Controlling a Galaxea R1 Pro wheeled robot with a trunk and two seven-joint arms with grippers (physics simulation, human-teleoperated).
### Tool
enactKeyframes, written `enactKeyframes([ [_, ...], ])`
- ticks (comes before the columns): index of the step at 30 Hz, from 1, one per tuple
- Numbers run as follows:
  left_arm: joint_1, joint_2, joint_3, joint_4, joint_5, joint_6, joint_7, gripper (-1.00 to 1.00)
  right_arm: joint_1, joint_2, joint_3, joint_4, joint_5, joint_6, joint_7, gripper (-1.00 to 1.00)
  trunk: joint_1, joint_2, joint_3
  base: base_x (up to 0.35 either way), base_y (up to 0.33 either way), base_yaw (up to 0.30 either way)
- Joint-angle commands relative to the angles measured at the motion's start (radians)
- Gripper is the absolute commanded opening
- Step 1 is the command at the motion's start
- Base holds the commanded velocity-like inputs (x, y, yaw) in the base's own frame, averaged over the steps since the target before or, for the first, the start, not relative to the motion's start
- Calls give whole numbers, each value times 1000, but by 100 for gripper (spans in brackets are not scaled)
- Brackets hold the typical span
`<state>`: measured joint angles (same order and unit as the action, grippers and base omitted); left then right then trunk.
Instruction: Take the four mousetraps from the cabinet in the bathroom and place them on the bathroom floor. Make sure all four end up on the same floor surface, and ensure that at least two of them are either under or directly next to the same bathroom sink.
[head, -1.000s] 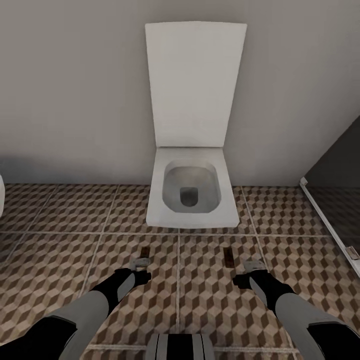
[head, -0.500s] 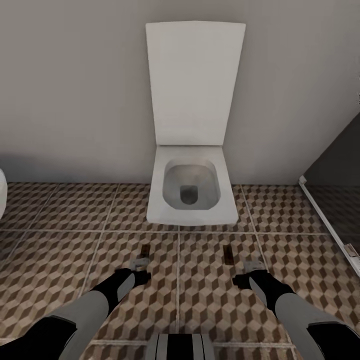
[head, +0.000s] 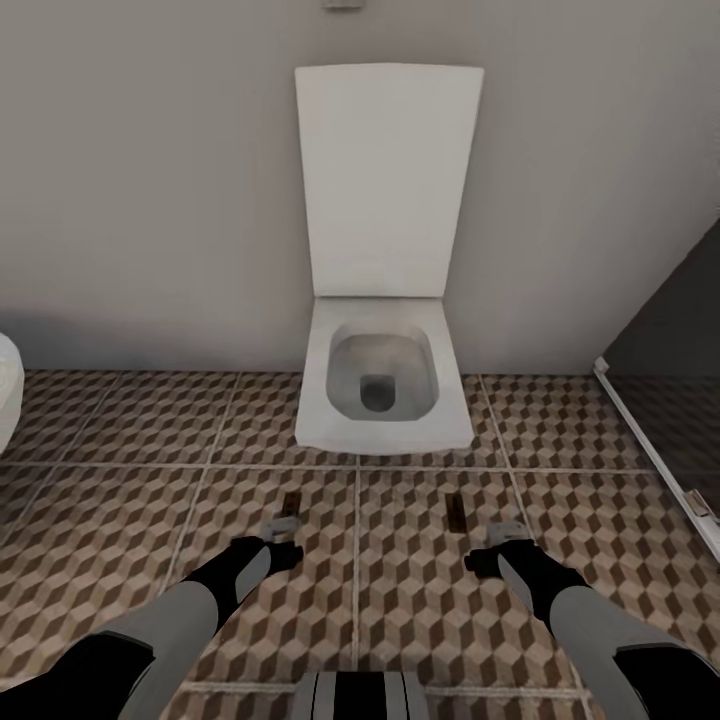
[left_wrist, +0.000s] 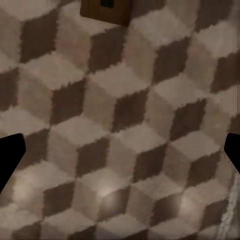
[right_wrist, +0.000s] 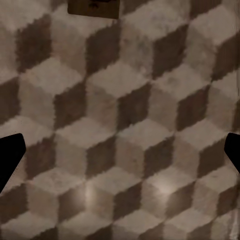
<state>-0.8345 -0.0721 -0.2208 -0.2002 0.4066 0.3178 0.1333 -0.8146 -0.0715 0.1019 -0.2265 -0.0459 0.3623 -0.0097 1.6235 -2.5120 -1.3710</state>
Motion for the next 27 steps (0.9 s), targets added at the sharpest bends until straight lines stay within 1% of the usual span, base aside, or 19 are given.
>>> enactKeyframes([
  [1, 0, 0, -8, -2, 11, 8, 11, 100, 0, -1, 9, -2, -5, 8, -1, 100, -1, 0, 3, -4, 0, 0],
  [2, 0, 0, -8, -2, 11, 19, 26, 100, 0, -1, 9, -2, -5, 9, -1, 100, -1, 0, 7, -3, 0, 0],
  [3, 0, 0, -7, -2, 12, 48, 72, 100, 0, -1, 8, -2, -4, 12, -1, 100, -1, 1, 11, -1, 0, 0],
  [8, 0, 2, -6, -1, 13, 69, 112, 100, 0, -1, 8, -2, -3, 13, 0, 100, -4, 2, 30, 0, 0, 0],
  [21, 1, 7, -4, 18, 14, 99, 130, 100, 0, -1, 10, -2, -3, 15, 0, 100, -10, 5, 81, 0, 0, 0],
  [25, 1, 16, -3, 21, 15, 114, 131, 100, 0, -1, 10, -2, -3, 16, 0, 100, -11, 6, 96, 0, 0, 0],
  [27, 1, 27, -2, 25, 15, 125, 131, 100, 0, 0, 10, -2, -3, 17, -1, 100, -12, 6, 104, 0, 0, 0],
])
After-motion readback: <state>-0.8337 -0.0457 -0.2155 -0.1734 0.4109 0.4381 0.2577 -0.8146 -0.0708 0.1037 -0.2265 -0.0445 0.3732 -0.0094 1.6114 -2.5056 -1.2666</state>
